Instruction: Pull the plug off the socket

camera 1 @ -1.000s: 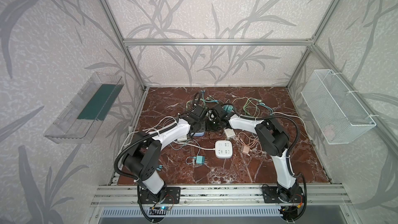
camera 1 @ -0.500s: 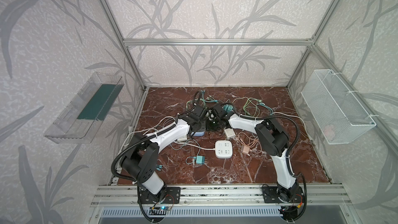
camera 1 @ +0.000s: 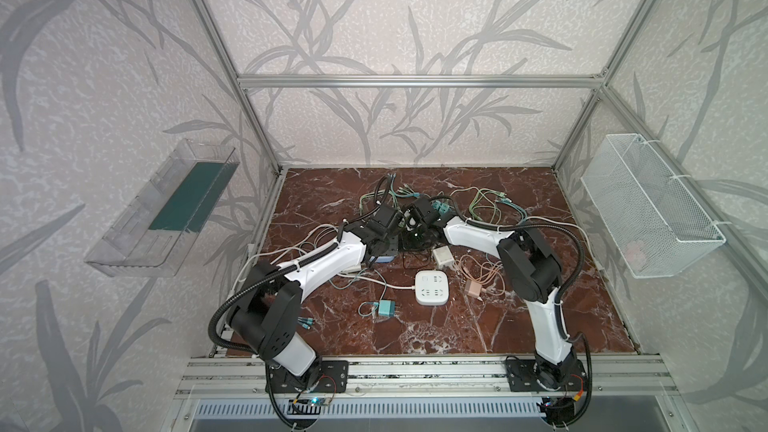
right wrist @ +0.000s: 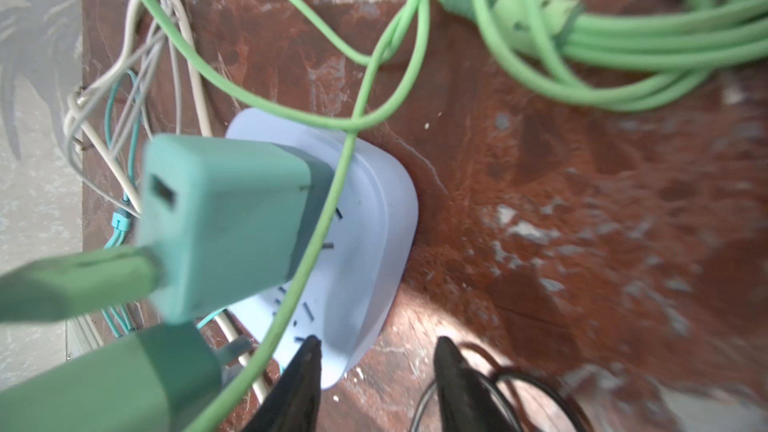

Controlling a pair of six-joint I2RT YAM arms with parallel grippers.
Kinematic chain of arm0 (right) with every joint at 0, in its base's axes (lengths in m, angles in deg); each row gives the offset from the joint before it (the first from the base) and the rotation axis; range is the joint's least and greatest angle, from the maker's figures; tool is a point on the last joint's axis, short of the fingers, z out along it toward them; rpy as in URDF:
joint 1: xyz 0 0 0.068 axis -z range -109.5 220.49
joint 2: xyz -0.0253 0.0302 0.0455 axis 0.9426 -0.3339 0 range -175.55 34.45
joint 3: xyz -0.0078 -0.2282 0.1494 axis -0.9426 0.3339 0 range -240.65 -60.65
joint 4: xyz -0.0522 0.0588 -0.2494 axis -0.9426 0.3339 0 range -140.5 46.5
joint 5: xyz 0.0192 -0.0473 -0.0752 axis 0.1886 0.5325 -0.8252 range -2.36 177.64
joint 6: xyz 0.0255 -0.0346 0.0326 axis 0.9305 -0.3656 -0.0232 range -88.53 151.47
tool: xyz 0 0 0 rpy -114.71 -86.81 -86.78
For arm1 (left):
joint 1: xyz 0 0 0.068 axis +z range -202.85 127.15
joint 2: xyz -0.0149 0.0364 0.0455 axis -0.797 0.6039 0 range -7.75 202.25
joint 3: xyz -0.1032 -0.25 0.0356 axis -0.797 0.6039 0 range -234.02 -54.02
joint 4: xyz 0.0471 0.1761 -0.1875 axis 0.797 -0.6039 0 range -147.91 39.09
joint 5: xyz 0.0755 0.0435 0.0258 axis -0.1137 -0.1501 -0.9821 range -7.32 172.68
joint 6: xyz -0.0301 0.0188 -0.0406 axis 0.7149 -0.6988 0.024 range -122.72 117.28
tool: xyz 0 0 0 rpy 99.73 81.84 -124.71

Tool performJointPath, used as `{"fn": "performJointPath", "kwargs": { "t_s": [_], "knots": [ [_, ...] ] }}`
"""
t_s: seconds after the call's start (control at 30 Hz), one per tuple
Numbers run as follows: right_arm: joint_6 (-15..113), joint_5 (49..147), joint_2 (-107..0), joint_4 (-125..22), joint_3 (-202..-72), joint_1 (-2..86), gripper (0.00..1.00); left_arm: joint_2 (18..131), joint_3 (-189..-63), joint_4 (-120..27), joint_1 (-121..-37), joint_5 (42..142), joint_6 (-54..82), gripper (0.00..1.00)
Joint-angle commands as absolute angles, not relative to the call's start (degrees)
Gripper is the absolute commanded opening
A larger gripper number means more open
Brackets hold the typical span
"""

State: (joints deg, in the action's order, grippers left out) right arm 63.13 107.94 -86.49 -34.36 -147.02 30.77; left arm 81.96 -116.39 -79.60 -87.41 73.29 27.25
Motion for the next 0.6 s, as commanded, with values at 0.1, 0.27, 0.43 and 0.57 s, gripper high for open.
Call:
{"fn": "performJointPath", "kwargs": {
  "t_s": [0.1, 0.27, 0.43, 0.57],
  "knots": [
    [61.4, 107.3, -79.1, -32.2, -146.3, 31.5, 0.49, 79.5, -116.9, -80.9, -88.4, 71.9, 26.8, 0.17],
    [60.5, 105.7, -74.2, -31.8, -142.7, 32.0, 0.50, 79.7, -117.0, -82.0, -89.6, 71.5, 27.1, 0.17],
    [60.0, 104.2, -68.2, -33.3, -136.8, 33.9, 0.50, 79.9, -116.7, -83.2, -91.4, 70.5, 27.4, 0.18],
    [60.0, 103.0, -65.5, -34.6, -133.2, 35.7, 0.51, 81.7, -117.2, -84.4, -93.1, 69.4, 27.4, 0.19]
  ]
}}
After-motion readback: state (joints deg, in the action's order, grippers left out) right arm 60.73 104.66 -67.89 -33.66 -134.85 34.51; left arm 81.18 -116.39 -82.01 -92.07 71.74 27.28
